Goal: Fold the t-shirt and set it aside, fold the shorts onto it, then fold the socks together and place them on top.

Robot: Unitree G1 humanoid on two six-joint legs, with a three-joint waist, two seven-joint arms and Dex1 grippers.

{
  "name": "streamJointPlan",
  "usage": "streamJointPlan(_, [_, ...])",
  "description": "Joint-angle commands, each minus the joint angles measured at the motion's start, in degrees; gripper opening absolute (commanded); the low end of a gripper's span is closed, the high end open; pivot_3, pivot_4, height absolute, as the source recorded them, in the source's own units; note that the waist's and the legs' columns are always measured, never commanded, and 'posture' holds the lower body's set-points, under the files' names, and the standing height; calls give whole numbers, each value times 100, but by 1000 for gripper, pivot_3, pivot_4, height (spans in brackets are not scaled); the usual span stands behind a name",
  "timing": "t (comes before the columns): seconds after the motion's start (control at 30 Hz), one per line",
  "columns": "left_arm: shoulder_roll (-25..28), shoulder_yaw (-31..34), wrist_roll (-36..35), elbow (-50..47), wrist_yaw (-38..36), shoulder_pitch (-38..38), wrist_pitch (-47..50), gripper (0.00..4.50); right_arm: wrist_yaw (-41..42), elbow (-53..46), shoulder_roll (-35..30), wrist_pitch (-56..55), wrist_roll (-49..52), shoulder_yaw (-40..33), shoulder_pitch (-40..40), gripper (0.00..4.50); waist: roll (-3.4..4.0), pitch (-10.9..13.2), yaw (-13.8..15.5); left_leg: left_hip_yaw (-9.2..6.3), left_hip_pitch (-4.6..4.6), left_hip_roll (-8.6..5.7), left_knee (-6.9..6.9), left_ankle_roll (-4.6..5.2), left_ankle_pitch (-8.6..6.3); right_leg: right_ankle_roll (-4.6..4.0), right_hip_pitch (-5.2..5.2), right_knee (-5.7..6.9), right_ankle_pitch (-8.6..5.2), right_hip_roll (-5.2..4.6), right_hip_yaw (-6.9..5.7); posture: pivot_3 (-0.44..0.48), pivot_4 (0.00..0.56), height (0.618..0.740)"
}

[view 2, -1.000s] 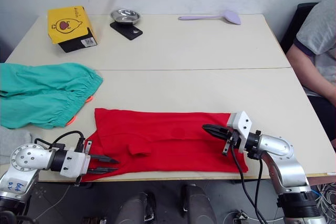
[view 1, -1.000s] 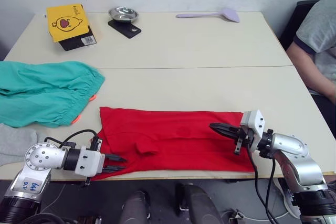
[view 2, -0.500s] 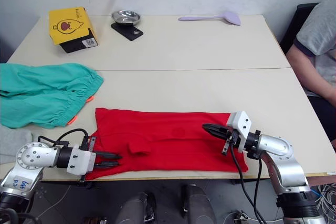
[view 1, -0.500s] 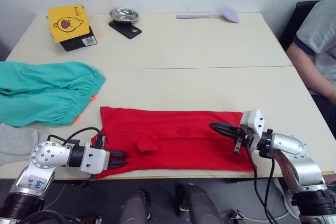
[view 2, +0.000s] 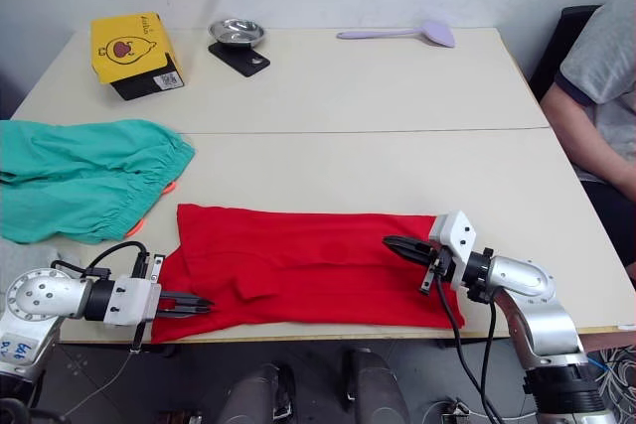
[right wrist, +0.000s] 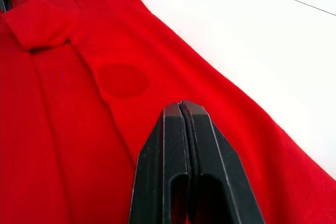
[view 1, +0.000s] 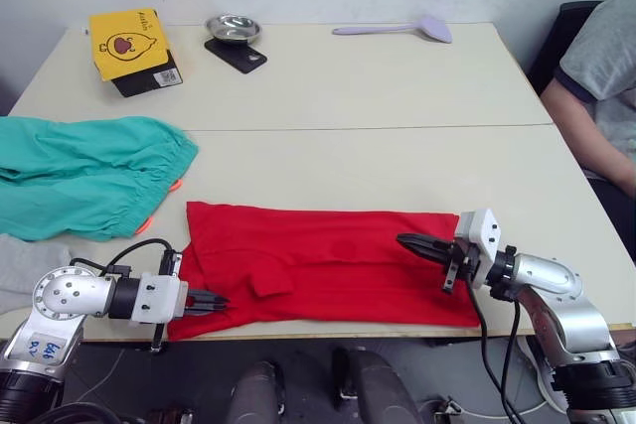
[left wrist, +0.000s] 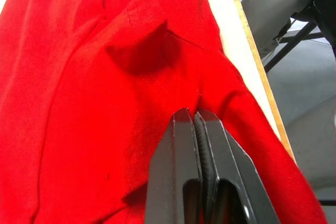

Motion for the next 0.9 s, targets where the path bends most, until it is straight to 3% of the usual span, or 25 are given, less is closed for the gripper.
streamJointPlan(0.03, [188,317,-308,-183,-134,121,221,18,36,-62,37,-91,11,-12,48,0,0,0,-2,0,1,0,0,0,0,0,0,0,0,0,0,0,150,740])
streamJointPlan(0.6, [-29,287,-877,-1205,88,172,1876,18,101,-22,81,-102,-86,27,84,0,0,0,6,0,1,-2,6,-2,1,0,1,6,0,0,1,0,150,740])
streamJointPlan(0.9, [51,707,-1040,-1416,73,426,2245,18,122,-14,79,-87,-113,39,100,0,-1,0,9,-1,1,-2,11,-3,2,0,0,13,0,-1,3,0,150,740])
